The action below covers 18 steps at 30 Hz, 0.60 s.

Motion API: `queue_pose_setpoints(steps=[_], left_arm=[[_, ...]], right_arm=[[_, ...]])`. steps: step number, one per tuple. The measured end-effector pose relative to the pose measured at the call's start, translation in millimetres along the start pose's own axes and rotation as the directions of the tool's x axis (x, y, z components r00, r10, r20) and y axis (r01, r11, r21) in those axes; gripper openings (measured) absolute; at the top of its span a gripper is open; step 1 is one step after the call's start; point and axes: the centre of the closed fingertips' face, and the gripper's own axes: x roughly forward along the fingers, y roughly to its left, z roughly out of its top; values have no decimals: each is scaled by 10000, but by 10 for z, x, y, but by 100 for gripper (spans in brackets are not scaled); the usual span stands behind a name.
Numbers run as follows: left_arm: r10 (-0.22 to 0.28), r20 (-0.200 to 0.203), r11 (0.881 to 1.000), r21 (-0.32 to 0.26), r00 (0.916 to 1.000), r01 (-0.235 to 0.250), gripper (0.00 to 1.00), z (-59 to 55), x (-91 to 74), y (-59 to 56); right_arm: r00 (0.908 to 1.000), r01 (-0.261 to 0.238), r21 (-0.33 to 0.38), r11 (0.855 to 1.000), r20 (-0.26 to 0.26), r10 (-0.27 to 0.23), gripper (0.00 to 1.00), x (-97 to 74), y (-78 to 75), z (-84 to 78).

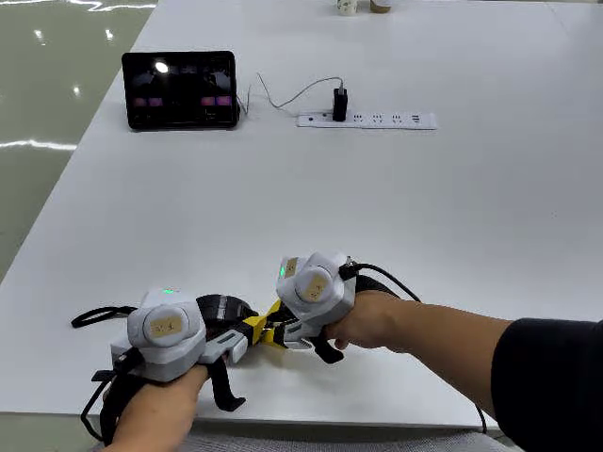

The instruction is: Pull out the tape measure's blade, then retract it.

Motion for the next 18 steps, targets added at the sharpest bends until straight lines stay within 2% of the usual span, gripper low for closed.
queue_pose_setpoints(steps=[18], left_arm=[[-6,10,10000,-10,10000,6,60,9,-5,2]], right_arm=[[9999,-140,-132,9998,50,140,12,-11,-2,2]])
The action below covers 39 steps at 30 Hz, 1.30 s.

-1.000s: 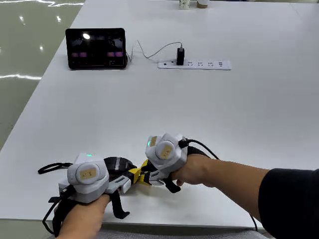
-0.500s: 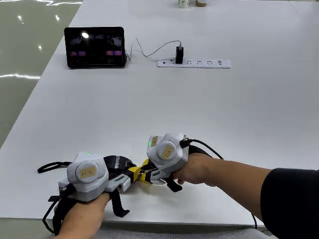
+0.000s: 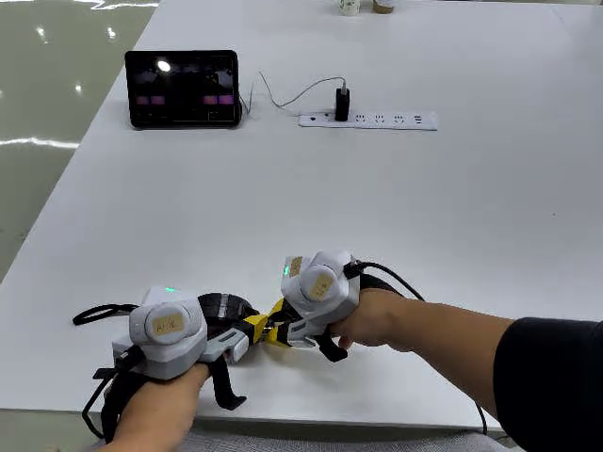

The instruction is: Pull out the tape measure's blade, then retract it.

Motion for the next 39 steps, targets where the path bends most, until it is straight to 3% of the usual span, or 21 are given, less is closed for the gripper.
queue_pose_setpoints(steps=[7,15,20,29,32,39], left_arm=[[-38,129,9999,-95,9999,39,62,11,5,-5],[-124,-70,9989,-447,9999,120,63,5,12,-5],[-430,-246,9975,-564,9988,416,62,7,0,0],[-1050,-605,9944,-185,9926,1040,61,-4,-19,-14],[-1157,-659,9928,231,9911,1175,62,0,-33,-5],[-1572,-840,9829,836,9840,1642,65,13,-114,39]], right_arm=[[9996,269,204,9994,21,-270,13,1,0,1],[9982,606,615,9963,-86,-602,12,-64,-19,-92],[9970,768,826,9936,0,-771,13,-168,-9,-152],[9935,1022,1305,9862,356,-1077,17,-407,30,-170],[9921,1128,1265,9855,413,-1188,17,-500,41,-192],[9870,1461,1461,9784,459,-1543,20,-756,44,-352]])
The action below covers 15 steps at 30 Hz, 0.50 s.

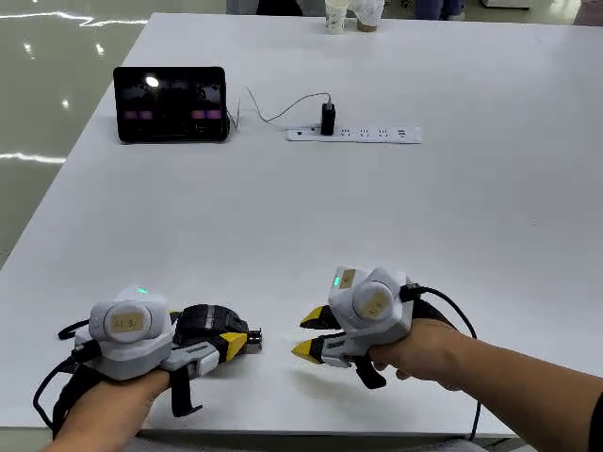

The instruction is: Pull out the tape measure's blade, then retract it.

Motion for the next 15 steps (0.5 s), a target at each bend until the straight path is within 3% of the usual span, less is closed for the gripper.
queue_pose_setpoints(steps=[1,4,7,15], left_arm=[[-83,-47,10000,-15,10000,83,66,-2,-5,-1],[-1030,-340,9946,-152,9941,1025,77,-23,-26,-120],[-1090,-525,9939,118,9927,1098,84,-49,-57,-96],[-1289,-464,9911,286,9906,1303,98,-47,-187,0]], right_arm=[[10000,58,57,10000,12,-58,20,-28,-14,-18],[9995,293,335,9990,129,-297,21,-145,-60,-67],[9984,474,609,9970,283,-492,22,-249,-95,-99],[9960,791,830,9934,348,-822,25,-477,-102,-274]])
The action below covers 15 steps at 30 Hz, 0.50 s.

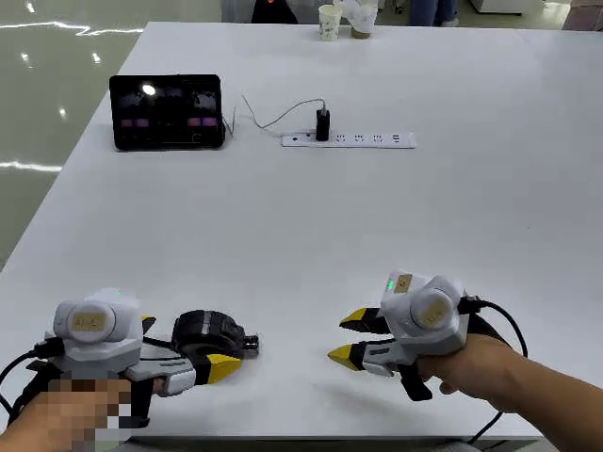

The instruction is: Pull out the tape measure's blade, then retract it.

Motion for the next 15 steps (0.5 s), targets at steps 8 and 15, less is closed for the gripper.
queue_pose_setpoints(steps=[8,15], left_arm=[[-828,149,9913,1043,9965,808,99,40,-113,-36],[-782,-241,9670,2413,9966,817,99,16,-194,-3]], right_arm=[[9991,421,599,9973,72,-426,32,-207,-106,-160],[9972,737,1142,9907,59,-748,37,-407,-216,-321]])
